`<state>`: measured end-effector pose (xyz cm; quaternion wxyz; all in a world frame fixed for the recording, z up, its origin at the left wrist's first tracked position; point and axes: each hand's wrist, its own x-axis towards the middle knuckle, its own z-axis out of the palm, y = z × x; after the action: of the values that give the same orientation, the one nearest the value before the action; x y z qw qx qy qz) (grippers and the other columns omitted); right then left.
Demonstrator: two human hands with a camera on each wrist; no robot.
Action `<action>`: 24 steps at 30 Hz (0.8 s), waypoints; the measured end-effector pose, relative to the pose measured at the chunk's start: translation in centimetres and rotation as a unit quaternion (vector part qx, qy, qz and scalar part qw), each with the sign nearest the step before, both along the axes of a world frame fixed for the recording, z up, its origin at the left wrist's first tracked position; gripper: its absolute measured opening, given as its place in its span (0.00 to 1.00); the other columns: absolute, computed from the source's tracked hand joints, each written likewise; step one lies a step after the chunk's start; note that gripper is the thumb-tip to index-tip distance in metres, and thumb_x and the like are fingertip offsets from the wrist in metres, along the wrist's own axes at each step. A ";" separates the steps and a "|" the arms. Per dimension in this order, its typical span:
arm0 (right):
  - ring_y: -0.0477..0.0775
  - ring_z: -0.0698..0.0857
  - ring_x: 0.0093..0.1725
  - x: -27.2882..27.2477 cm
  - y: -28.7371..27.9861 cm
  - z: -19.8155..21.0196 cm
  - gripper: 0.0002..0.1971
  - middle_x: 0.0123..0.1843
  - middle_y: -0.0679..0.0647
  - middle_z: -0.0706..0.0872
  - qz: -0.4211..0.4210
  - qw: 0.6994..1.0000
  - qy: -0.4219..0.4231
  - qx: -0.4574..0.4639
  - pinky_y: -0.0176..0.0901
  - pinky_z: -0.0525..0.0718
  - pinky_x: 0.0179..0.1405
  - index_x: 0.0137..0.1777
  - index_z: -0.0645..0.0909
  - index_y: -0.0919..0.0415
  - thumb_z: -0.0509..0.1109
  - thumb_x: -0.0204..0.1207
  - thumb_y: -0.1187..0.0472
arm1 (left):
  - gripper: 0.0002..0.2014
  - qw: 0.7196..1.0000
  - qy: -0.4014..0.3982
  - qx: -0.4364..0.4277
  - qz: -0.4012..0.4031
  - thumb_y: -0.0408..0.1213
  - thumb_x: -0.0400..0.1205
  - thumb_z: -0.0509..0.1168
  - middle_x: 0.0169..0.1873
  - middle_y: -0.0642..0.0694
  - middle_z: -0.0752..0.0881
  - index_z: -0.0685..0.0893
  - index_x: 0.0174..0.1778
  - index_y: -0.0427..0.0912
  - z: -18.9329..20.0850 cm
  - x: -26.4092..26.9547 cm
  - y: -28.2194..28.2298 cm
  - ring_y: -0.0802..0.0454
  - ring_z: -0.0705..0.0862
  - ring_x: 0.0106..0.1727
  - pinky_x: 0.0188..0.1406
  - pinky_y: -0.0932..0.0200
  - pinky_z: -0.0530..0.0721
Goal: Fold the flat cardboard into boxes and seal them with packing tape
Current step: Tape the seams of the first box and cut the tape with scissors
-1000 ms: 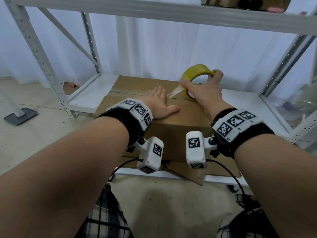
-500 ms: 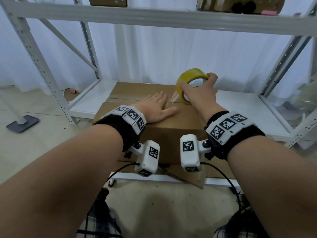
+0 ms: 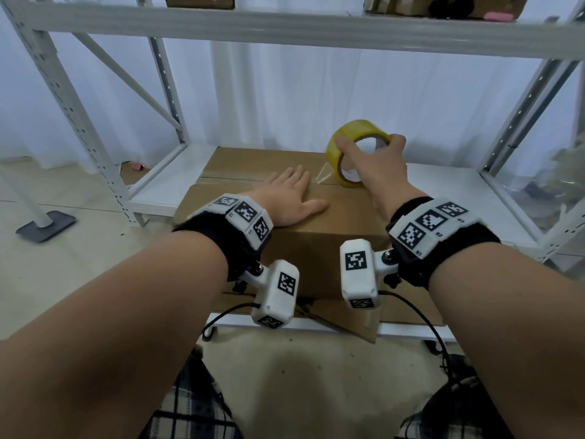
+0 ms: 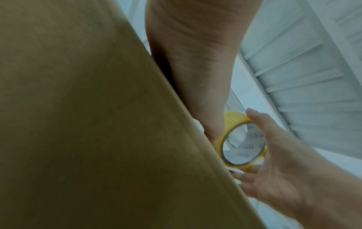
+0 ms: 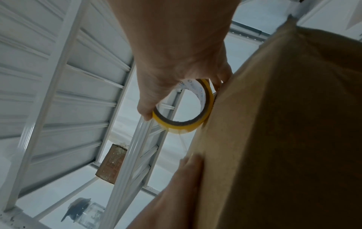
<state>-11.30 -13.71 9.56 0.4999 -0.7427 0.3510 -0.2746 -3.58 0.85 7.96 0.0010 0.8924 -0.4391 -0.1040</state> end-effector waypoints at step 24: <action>0.54 0.77 0.63 2.5 1.6 0.4 0.43 0.65 0.51 0.76 0.039 0.999 -0.027 0.026 0.48 0.78 0.61 0.76 0.63 0.57 0.76 0.68 0.38 | 0.37 1.000 -0.005 -0.017 0.021 0.61 0.85 0.45 0.85 0.43 0.40 0.42 0.86 0.45 -0.6 1.2 -0.9 0.49 0.40 0.85 0.83 0.48 0.40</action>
<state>-8.84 -12.09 9.99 0.5384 -0.7349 0.3154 -0.2654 -2.37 -0.05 7.33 0.0164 0.9019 -0.4219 -0.0917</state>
